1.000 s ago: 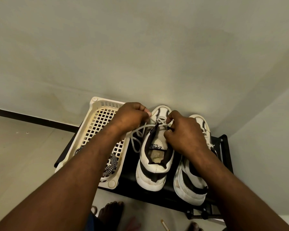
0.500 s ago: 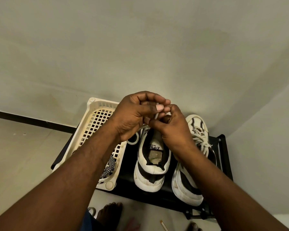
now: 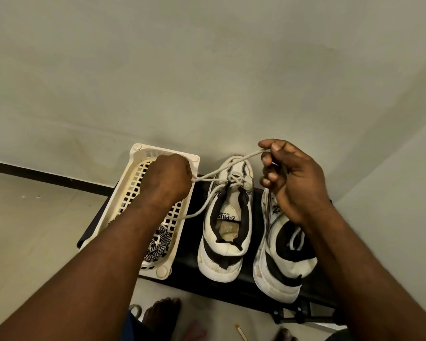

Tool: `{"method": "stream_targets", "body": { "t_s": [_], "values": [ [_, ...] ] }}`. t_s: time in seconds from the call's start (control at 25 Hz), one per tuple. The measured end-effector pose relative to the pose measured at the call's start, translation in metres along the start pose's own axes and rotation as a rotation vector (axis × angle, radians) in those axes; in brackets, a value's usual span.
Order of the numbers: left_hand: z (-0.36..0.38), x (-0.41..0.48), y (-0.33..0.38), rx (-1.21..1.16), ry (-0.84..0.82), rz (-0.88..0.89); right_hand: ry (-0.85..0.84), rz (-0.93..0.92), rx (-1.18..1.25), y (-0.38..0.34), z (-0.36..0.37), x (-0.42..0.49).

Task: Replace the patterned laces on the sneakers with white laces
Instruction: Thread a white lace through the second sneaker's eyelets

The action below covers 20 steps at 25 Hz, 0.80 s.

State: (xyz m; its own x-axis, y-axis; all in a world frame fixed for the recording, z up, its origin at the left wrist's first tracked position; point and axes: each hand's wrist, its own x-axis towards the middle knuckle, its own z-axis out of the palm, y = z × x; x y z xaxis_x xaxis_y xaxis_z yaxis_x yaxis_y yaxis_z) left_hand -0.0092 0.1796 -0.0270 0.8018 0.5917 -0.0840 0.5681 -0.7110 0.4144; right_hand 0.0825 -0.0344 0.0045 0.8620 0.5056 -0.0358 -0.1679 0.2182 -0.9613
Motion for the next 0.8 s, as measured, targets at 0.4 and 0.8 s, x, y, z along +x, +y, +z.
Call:
{"method": "stream_targets", "body": {
  "t_s": [0.4, 0.8],
  "values": [
    [0.001, -0.025, 0.045, -0.779, -0.201, 0.343, 0.116, -0.094, -0.679, 0.021, 0.006, -0.001],
    [0.017, -0.013, 0.040, -0.414, -0.002, 0.237, 0.255, -0.214, -0.962, 0.028, -0.004, 0.005]
  ]
}}
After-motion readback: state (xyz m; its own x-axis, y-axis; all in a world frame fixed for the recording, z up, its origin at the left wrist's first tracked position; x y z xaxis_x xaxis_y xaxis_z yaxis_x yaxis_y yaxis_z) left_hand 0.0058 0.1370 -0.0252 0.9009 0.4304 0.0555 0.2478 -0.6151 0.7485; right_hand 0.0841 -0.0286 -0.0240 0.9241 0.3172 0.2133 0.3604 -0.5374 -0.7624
